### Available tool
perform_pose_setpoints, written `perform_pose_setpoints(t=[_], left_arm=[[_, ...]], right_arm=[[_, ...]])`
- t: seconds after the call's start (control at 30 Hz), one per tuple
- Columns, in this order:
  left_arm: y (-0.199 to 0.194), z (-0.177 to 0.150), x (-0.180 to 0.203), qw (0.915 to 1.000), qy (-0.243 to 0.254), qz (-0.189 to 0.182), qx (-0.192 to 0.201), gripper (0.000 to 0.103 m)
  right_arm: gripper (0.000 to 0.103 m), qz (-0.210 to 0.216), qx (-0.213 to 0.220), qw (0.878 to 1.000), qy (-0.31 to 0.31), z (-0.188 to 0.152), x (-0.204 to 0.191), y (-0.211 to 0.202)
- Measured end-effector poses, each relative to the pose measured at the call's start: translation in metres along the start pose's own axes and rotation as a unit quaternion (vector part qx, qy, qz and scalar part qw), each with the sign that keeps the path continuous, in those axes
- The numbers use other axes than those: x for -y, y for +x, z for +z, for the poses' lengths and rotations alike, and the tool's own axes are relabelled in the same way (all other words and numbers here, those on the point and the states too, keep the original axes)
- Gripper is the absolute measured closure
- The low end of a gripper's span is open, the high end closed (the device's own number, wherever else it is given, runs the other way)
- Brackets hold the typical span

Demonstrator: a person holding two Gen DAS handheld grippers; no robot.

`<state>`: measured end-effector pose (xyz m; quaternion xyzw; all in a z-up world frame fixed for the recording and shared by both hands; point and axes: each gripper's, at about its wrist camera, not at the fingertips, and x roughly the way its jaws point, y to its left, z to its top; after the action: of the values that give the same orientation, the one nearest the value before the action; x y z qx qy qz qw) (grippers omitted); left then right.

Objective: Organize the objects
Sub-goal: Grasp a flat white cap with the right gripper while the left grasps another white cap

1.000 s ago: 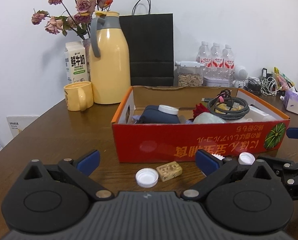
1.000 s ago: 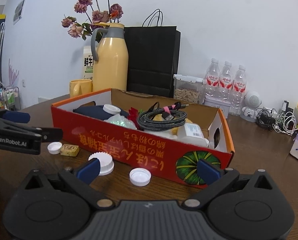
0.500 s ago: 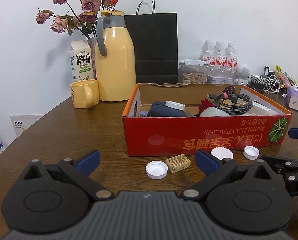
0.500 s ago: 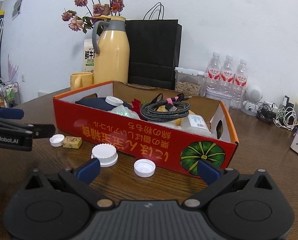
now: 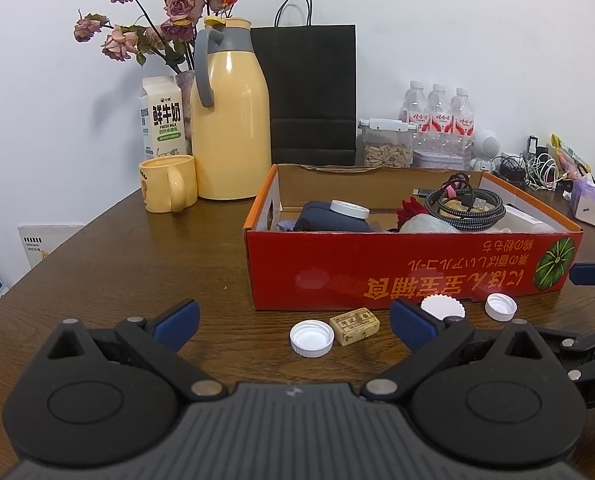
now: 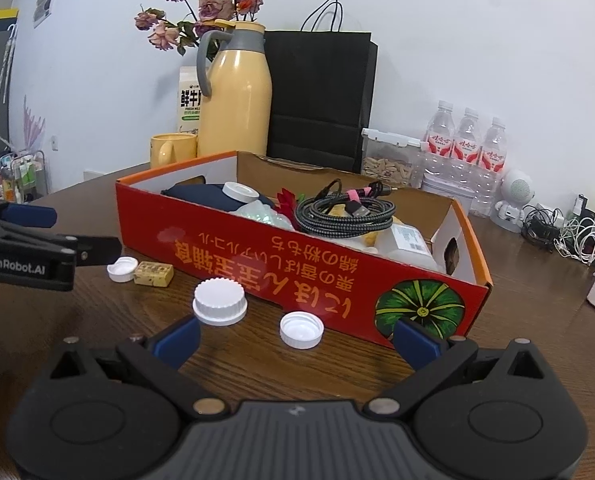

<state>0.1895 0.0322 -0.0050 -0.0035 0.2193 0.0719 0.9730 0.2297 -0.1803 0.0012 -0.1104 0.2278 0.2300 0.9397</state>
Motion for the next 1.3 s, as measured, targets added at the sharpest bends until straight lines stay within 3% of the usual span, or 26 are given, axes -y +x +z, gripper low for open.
perform_pose_setpoints(t=[0.2,0.37,0.47,0.53,0.63,0.8,1.0,1.1,1.17,1.3], left_arm=[[-0.001,0.0,-0.001,1.0,-0.003,0.0,0.004,0.0],[0.001,0.0,-0.002,1.0,-0.009,-0.004,-0.001,0.0],[0.002,0.0,-0.002,0.9999,-0.009,-0.005,-0.002,0.0],[0.002,-0.001,-0.002,0.9999,-0.01,-0.006,-0.003,0.0],[0.004,-0.001,-0.003,0.9999,-0.01,-0.004,-0.007,0.0],[0.01,-0.002,-0.002,0.9996,-0.01,0.002,-0.025,0.0],[0.024,-0.003,-0.004,0.9975,-0.012,0.022,-0.067,0.0],[0.032,-0.003,-0.007,0.9954,-0.019,0.028,-0.089,0.014],[0.037,-0.004,-0.008,0.9941,-0.021,0.024,-0.104,0.03],[0.043,-0.003,-0.008,0.9937,-0.016,0.026,-0.108,0.032]], right_arm=[[0.002,0.009,-0.008,1.0,0.013,0.0,0.003,0.002],[0.016,0.029,-0.032,0.998,0.039,0.0,0.005,0.011],[0.027,0.017,-0.045,0.997,0.059,0.002,0.006,0.019],[0.043,0.014,-0.052,0.995,0.083,0.004,0.011,0.027],[0.059,0.019,-0.062,0.992,0.109,0.006,0.016,0.038],[0.076,0.019,-0.063,0.992,0.112,0.008,0.016,0.043],[0.076,0.023,-0.048,0.992,0.113,0.008,0.016,0.037],[0.076,0.023,-0.041,0.993,0.11,0.008,0.015,0.033],[0.076,0.024,-0.037,0.993,0.11,0.008,0.016,0.031],[0.076,0.026,-0.032,0.993,0.108,0.008,0.016,0.029]])
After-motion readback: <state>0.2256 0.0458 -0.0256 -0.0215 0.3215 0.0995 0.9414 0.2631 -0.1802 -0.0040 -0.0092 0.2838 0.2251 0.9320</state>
